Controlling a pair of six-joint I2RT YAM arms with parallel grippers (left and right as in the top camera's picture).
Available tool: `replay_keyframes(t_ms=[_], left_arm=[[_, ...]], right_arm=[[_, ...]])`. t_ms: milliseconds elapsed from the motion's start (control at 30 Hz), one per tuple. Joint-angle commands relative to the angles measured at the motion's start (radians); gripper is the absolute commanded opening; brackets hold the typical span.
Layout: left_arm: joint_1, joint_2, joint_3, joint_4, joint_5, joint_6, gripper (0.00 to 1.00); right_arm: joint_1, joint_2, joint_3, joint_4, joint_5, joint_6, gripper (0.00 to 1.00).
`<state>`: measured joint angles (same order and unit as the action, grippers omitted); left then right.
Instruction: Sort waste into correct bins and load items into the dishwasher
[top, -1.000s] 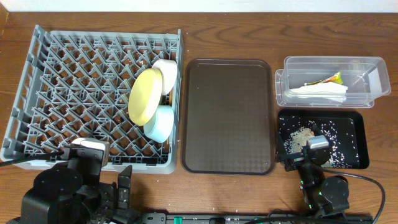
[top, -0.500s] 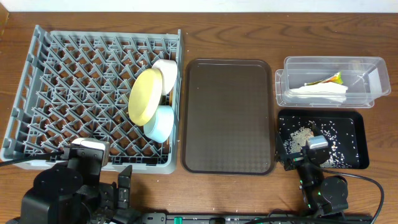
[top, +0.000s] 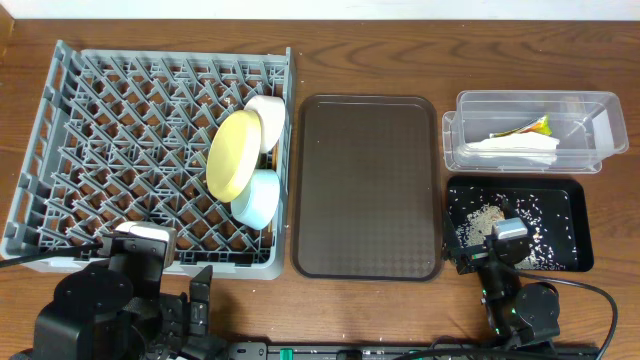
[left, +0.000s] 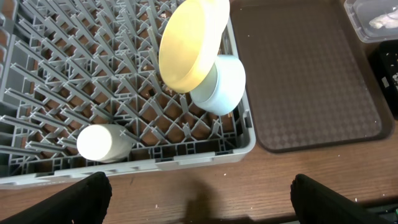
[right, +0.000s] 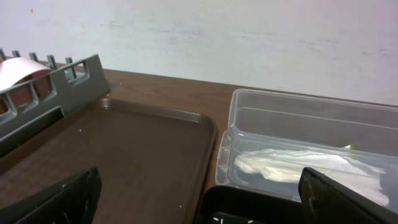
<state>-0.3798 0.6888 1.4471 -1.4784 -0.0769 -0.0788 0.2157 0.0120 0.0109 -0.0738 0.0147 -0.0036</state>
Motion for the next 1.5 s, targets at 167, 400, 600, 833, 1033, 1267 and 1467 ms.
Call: replay_keyframes(t_ms=[167, 400, 600, 833, 1033, 1267, 1467], left_arm=[[0.002, -0.002, 0.007, -0.002, 0.006, -0.008, 0.95], [0.002, -0.002, 0.006, -0.002, 0.006, -0.009, 0.95], [0.074, -0.014, -0.021, 0.04, 0.009, -0.004, 0.95], [0.301, -0.045, -0.15, 0.385, 0.051, -0.005, 0.95], [0.327, -0.135, -0.38, 0.73, 0.069, -0.002, 0.95], [0.327, -0.281, -0.757, 1.134, 0.069, -0.001, 0.95], [0.329, -0.422, -1.054, 1.461, 0.069, -0.001, 0.95]], right_arm=[[-0.021, -0.007, -0.006, 0.002, -0.008, 0.018, 0.99], [-0.021, -0.007, -0.006, 0.002, -0.008, 0.018, 0.99], [-0.021, -0.007, -0.006, 0.002, -0.008, 0.018, 0.99], [-0.021, -0.007, -0.006, 0.002, -0.008, 0.018, 0.99], [-0.021, -0.007, -0.006, 0.002, -0.008, 0.018, 0.99], [-0.021, -0.007, -0.006, 0.002, -0.008, 0.018, 0.99], [-0.021, -0.007, -0.006, 0.002, -0.008, 0.018, 0.99]])
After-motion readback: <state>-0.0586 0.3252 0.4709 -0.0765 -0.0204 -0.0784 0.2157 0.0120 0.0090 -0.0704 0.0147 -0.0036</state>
